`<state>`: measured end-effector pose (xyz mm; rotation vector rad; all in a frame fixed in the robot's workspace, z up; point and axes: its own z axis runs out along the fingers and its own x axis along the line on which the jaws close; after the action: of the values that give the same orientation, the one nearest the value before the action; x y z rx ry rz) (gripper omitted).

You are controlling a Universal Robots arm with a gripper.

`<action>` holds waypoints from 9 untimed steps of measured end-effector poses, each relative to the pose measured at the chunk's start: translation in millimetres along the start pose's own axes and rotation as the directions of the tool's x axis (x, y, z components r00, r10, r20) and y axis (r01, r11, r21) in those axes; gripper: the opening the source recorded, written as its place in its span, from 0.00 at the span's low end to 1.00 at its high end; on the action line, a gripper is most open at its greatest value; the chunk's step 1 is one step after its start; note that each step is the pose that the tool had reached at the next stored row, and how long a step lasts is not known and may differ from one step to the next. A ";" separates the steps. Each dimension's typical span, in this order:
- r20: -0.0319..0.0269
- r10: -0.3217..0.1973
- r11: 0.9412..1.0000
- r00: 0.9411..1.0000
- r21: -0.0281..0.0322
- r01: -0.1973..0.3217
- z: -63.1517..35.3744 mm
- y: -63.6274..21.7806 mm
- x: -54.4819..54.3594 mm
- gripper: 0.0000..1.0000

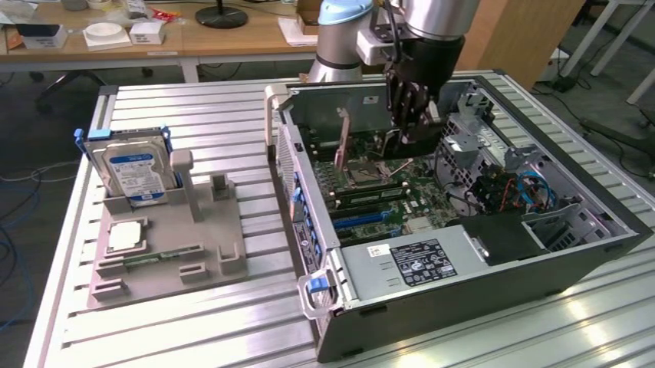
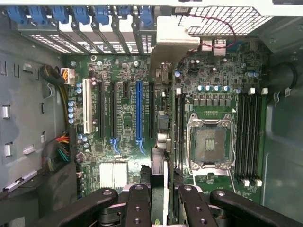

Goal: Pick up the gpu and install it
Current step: 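Insert the gpu into the slot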

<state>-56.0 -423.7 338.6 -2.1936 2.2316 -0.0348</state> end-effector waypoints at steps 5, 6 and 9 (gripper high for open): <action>-0.002 0.001 1.000 1.000 0.000 -0.001 1.6 2.7 0.7 0.27; -0.002 0.001 1.000 1.000 0.000 -0.001 2.0 4.3 0.7 0.27; -0.002 0.001 1.000 1.000 0.000 -0.001 3.0 5.5 1.1 0.27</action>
<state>-61.4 -424.7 335.5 -2.1938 2.2335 -0.0375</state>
